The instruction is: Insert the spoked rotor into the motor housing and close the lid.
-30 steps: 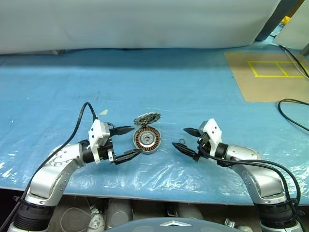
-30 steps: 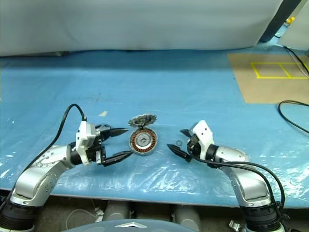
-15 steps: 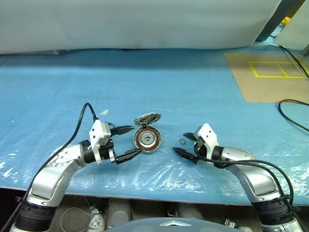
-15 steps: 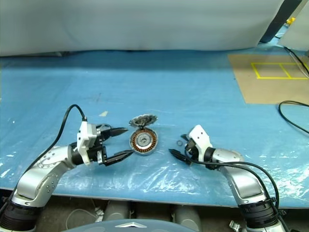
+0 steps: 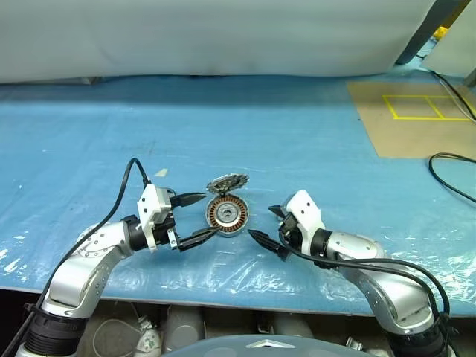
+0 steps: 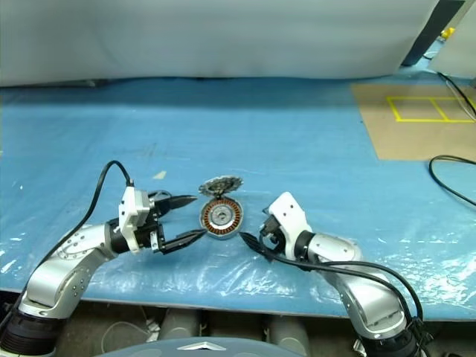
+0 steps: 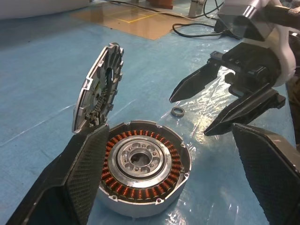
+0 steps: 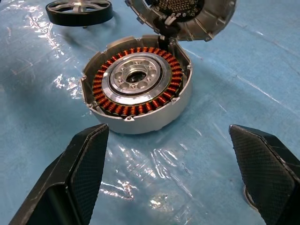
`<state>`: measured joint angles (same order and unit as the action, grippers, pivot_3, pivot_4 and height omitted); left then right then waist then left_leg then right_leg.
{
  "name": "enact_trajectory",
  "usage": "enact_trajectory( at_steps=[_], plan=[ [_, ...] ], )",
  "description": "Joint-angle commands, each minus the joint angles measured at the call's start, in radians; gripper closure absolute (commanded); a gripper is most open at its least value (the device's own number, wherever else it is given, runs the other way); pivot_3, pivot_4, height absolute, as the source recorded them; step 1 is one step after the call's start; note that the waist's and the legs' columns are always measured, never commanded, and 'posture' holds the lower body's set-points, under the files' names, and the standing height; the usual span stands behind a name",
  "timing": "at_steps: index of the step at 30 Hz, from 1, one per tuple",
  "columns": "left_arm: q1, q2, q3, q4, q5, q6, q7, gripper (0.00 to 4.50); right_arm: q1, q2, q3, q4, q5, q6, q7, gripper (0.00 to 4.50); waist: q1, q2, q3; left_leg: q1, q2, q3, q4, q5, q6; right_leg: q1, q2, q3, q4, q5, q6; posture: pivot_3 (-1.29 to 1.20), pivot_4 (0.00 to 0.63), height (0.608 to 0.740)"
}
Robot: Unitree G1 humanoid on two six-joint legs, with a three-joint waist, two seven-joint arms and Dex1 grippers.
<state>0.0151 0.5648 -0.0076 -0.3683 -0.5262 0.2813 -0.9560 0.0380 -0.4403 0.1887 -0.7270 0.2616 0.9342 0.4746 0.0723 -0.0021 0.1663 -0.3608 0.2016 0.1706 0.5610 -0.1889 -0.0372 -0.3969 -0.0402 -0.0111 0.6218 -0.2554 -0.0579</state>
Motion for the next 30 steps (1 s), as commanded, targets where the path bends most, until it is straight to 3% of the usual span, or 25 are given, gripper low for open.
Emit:
enact_trajectory(
  at_steps=[1, 5, 10, 15, 20, 30],
  plan=[
    [-0.014, 0.003, 0.001, -0.006, 0.000, -0.011, -0.008, 0.09, 0.056, 0.005, 0.019, 0.001, -0.031, -0.048, -0.049, 0.18, 0.001, 0.000, 0.000, 0.000, 0.000, 0.000, 0.000, 0.000, 0.000, 0.000, 0.000, 0.000, 0.000, 0.000, 0.000, 0.00, 0.150, 0.740],
    [-0.022, 0.003, 0.000, 0.000, 0.000, -0.014, -0.012, 0.09, 0.090, -0.003, -0.043, -0.026, -0.013, -0.039, -0.061, 0.18, -0.003, 0.000, 0.000, 0.000, 0.000, 0.000, 0.000, 0.000, 0.000, 0.000, 0.000, 0.000, 0.000, -0.001, 0.003, 0.00, 0.150, 0.740],
    [-0.020, -0.001, -0.003, -0.004, -0.005, -0.010, -0.012, 0.09, 0.005, -0.007, -0.158, 0.003, 0.064, -0.008, -0.027, 0.18, -0.004, 0.000, 0.000, 0.001, 0.000, -0.002, 0.000, 0.000, 0.000, 0.000, 0.000, 0.001, 0.001, -0.003, 0.006, 0.00, 0.150, 0.740],
    [-0.023, -0.006, -0.004, -0.002, -0.009, -0.007, -0.009, 0.09, -0.073, -0.090, -0.279, 0.194, 0.111, -0.089, 0.089, 0.18, 0.000, 0.000, 0.000, 0.001, -0.001, -0.002, 0.000, 0.000, 0.000, 0.001, -0.001, 0.001, 0.000, 0.000, 0.001, 0.00, 0.150, 0.740],
    [-0.030, -0.014, -0.007, 0.003, -0.005, -0.010, -0.006, 0.09, -0.056, -0.141, -0.311, 0.302, 0.113, -0.175, 0.144, 0.18, 0.000, 0.000, 0.000, 0.000, -0.001, 0.000, 0.000, 0.000, 0.000, 0.001, 0.000, 0.000, 0.000, 0.001, 0.001, 0.00, 0.150, 0.740],
    [-0.021, -0.017, -0.004, -0.005, -0.010, -0.004, -0.004, 0.09, -0.047, -0.141, -0.246, 0.198, 0.157, -0.146, 0.162, 0.18, -0.002, 0.001, 0.000, 0.001, -0.001, 0.000, 0.001, 0.000, 0.000, 0.002, 0.000, 0.000, 0.001, 0.000, 0.000, 0.00, 0.150, 0.740]
  ],
)
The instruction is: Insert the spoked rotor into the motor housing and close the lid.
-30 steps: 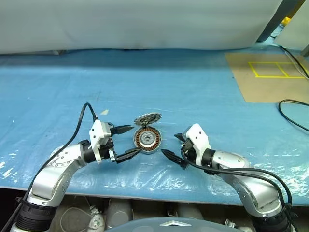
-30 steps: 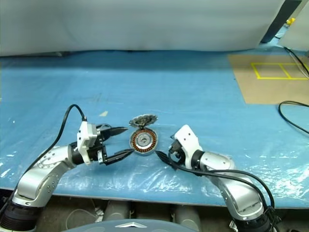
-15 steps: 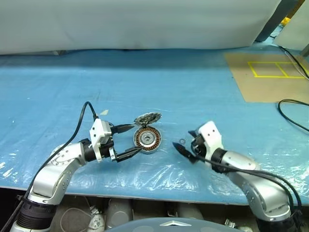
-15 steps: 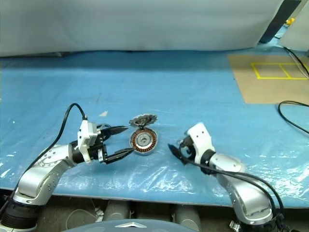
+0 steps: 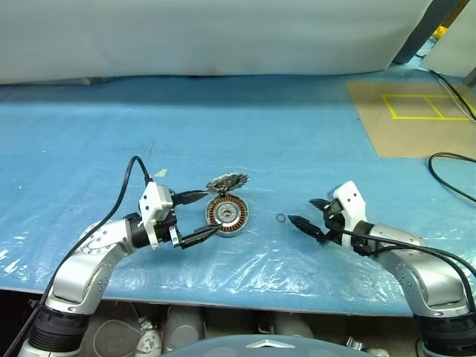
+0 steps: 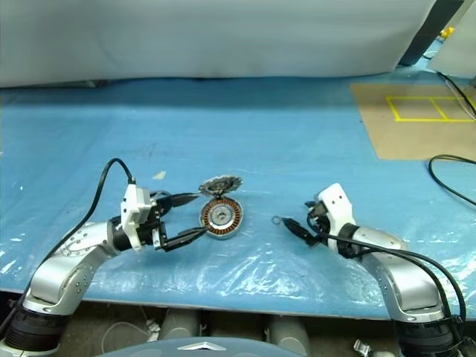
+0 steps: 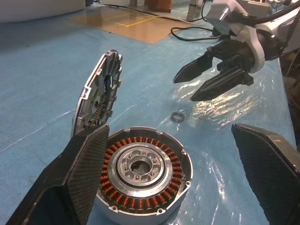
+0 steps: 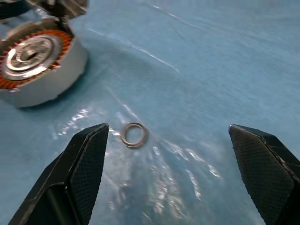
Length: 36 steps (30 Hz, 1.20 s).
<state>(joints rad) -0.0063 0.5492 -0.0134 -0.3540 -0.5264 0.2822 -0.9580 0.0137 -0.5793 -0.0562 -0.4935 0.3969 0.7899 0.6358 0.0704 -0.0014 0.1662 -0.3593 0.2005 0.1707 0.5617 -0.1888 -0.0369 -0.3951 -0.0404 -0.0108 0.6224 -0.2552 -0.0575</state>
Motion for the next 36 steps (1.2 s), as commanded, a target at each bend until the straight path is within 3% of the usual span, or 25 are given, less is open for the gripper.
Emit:
enact_trajectory(
  at_steps=[1, 19, 36],
  plan=[
    [0.000, -0.002, 0.001, -0.019, -0.010, -0.004, -0.002, 0.09, -0.030, -0.002, 0.001, -0.031, 0.021, -0.002, -0.002, 0.18, 0.000, 0.000, 0.000, 0.000, 0.000, 0.000, 0.000, 0.000, 0.000, 0.000, 0.000, 0.000, 0.000, 0.000, 0.000, 0.00, 0.150, 0.740],
    [0.006, -0.001, 0.003, -0.019, -0.005, -0.006, 0.001, 0.09, 0.082, -0.042, 0.136, 0.184, -0.160, -0.353, 0.083, 0.18, 0.000, 0.000, 0.000, 0.000, 0.000, 0.001, 0.000, 0.000, 0.000, 0.001, 0.000, 0.000, 0.000, 0.000, 0.000, 0.00, 0.150, 0.740],
    [0.038, -0.006, -0.013, -0.052, -0.001, -0.003, 0.022, 0.09, 0.022, 0.021, 0.180, 0.448, -0.240, -0.595, 0.112, 0.18, -0.004, -0.002, -0.001, 0.010, 0.001, 0.001, 0.000, -0.003, 0.004, 0.010, 0.000, 0.000, -0.002, -0.004, 0.006, 0.00, 0.150, 0.740]
  ],
)
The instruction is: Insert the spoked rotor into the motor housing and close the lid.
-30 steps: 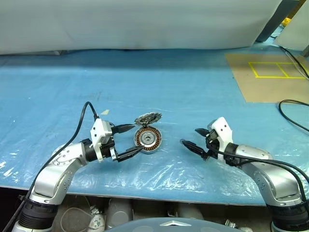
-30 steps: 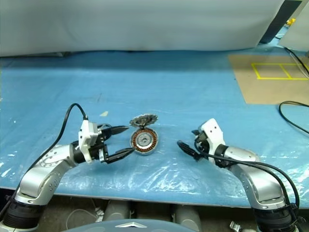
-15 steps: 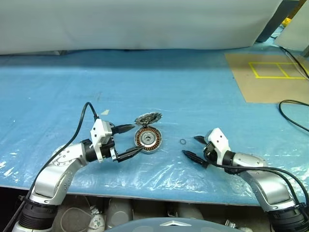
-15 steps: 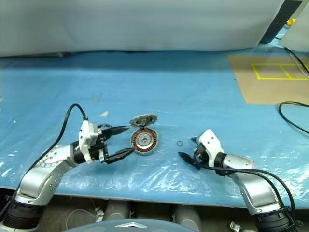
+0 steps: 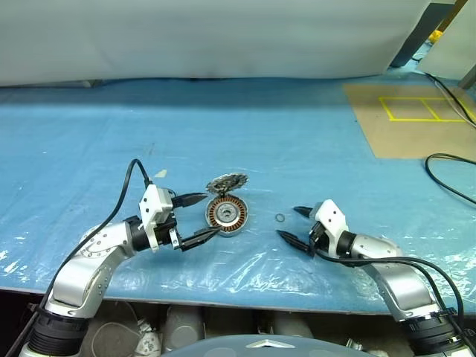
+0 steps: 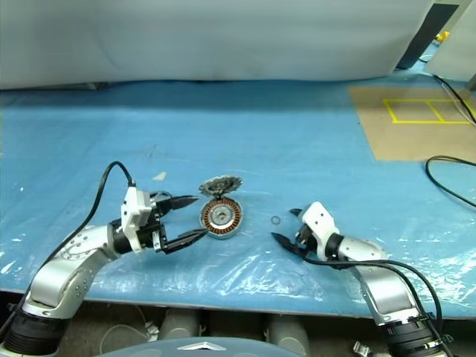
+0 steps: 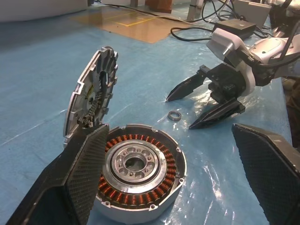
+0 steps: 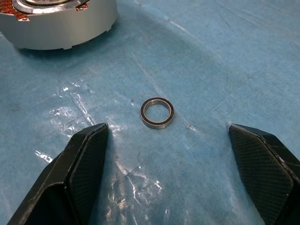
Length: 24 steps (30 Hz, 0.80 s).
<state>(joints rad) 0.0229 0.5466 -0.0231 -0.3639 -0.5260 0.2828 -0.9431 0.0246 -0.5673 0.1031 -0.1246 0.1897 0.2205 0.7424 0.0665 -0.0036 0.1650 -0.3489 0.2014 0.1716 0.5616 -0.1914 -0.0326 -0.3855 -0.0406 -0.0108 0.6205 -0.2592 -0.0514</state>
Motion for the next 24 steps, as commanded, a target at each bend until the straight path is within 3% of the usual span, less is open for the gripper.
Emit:
enact_trajectory(
  at_steps=[1, 10, 14, 22, 24],
  plan=[
    [0.009, -0.004, -0.005, -0.043, -0.003, -0.003, 0.009, 0.09, 0.012, 0.011, 0.022, 0.097, -0.037, -0.042, 0.006, 0.18, 0.000, 0.000, 0.000, 0.000, 0.000, 0.000, 0.000, 0.000, 0.000, 0.000, 0.000, 0.000, 0.000, 0.000, 0.000, 0.00, 0.150, 0.740],
    [0.017, 0.004, -0.003, -0.048, -0.006, -0.003, 0.016, 0.09, 0.010, 0.034, 0.054, 0.138, -0.058, -0.098, 0.016, 0.18, -0.001, -0.005, -0.003, 0.000, 0.000, 0.000, 0.000, 0.000, 0.000, 0.000, 0.000, 0.000, 0.000, 0.000, 0.000, 0.00, 0.150, 0.740],
    [0.018, 0.005, -0.003, -0.049, -0.005, -0.004, 0.016, 0.09, 0.004, 0.043, 0.071, 0.119, -0.069, -0.080, 0.011, 1.12, -0.001, -0.005, -0.003, 0.000, 0.001, 0.000, 0.000, 0.000, 0.000, 0.000, 0.000, 0.000, 0.000, 0.000, 0.000, 0.00, 0.150, 0.740],
    [0.014, 0.007, -0.004, -0.046, -0.004, -0.004, 0.013, 0.09, -0.028, 0.068, 0.091, 0.077, -0.070, -0.001, -0.019, 3.78, -0.001, -0.005, -0.003, 0.000, 0.001, 0.000, -0.002, 0.000, 0.000, 0.000, 0.000, 0.000, -0.002, 0.000, 0.000, 0.00, 0.150, 0.740],
    [0.010, 0.006, -0.005, -0.044, -0.004, -0.004, 0.013, 0.09, -0.026, 0.059, 0.090, 0.060, -0.073, 0.031, -0.027, 3.91, -0.001, -0.005, -0.003, 0.000, 0.000, 0.000, -0.002, 0.000, 0.000, 0.000, 0.000, 0.000, -0.002, 0.000, 0.000, 0.00, 0.150, 0.740]
  ],
)
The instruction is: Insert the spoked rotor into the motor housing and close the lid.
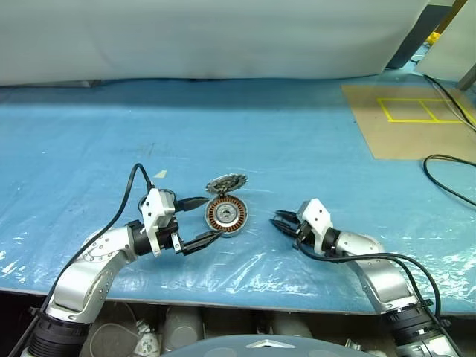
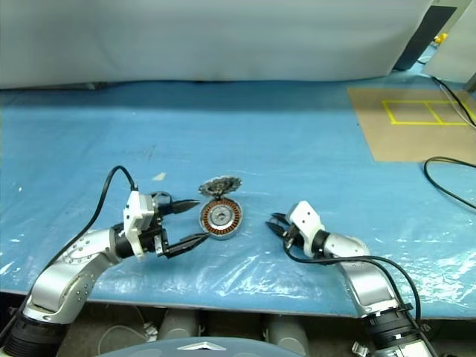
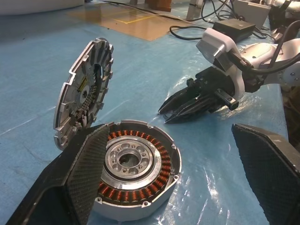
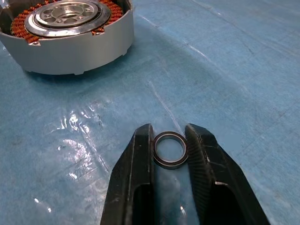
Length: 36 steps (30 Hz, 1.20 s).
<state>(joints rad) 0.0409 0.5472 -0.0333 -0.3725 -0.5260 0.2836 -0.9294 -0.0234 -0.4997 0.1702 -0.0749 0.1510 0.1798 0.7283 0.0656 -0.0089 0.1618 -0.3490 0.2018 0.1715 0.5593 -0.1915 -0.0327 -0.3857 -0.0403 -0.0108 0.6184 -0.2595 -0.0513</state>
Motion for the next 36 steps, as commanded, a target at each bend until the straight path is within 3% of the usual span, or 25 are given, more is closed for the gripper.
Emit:
enact_trajectory(
  at_steps=[1, 7, 14, 21, 29, 36],
  plan=[
    [-0.010, 0.005, 0.005, -0.034, -0.004, -0.004, 0.000, 0.09, 0.024, -0.016, 0.020, 0.000, -0.038, 0.087, -0.019, 3.91, 0.000, 0.000, 0.000, 0.000, 0.000, 0.000, 0.000, 0.000, 0.000, 0.000, 0.000, 0.000, 0.000, 0.000, 0.000, 0.00, 0.150, 0.740],
    [-0.013, 0.006, 0.004, -0.028, -0.003, -0.005, -0.004, 0.09, 0.032, -0.064, -0.027, -0.093, -0.003, 0.181, -0.015, 3.91, 0.006, 0.001, 0.000, 0.000, -0.001, 0.000, -0.001, 0.000, 0.000, 0.000, 0.000, 0.000, -0.001, 0.000, 0.000, 0.00, 0.150, 0.740],
    [-0.024, 0.005, 0.001, -0.016, -0.001, -0.007, -0.007, 0.09, 0.037, -0.091, -0.074, -0.073, 0.009, 0.145, -0.007, 3.91, 0.006, 0.001, 0.000, -0.001, -0.001, 0.000, -0.007, 0.000, 0.000, 0.000, 0.000, 0.000, -0.007, 0.003, -0.006, 0.00, 0.150, 0.740],
    [-0.015, 0.005, 0.003, -0.024, -0.005, -0.006, -0.007, 0.09, 0.022, -0.068, -0.059, -0.083, 0.015, 0.139, 0.000, 1.59, 0.004, 0.001, 0.000, -0.001, -0.002, 0.000, -0.012, 0.000, 0.000, 0.000, 0.000, 0.000, -0.011, 0.004, -0.006, 0.00, 0.150, 0.740],
    [-0.010, 0.010, 0.012, -0.028, -0.011, -0.006, -0.010, 0.09, -0.043, -0.060, -0.061, -0.078, 0.035, 0.147, 0.039, 1.59, 0.002, 0.001, 0.000, -0.001, -0.002, 0.000, -0.012, 0.000, 0.000, -0.001, 0.000, 0.000, -0.011, 0.004, -0.006, 0.00, 0.150, 0.740],
    [0.008, 0.008, 0.011, -0.035, -0.007, -0.010, -0.006, 0.09, 0.011, -0.092, -0.083, -0.041, 0.018, 0.120, 0.044, 1.59, 0.004, 0.001, 0.000, -0.002, -0.002, 0.000, -0.013, 0.000, -0.001, -0.001, 0.000, 0.000, -0.011, 0.004, -0.006, 0.00, 0.150, 0.740]
  ],
)
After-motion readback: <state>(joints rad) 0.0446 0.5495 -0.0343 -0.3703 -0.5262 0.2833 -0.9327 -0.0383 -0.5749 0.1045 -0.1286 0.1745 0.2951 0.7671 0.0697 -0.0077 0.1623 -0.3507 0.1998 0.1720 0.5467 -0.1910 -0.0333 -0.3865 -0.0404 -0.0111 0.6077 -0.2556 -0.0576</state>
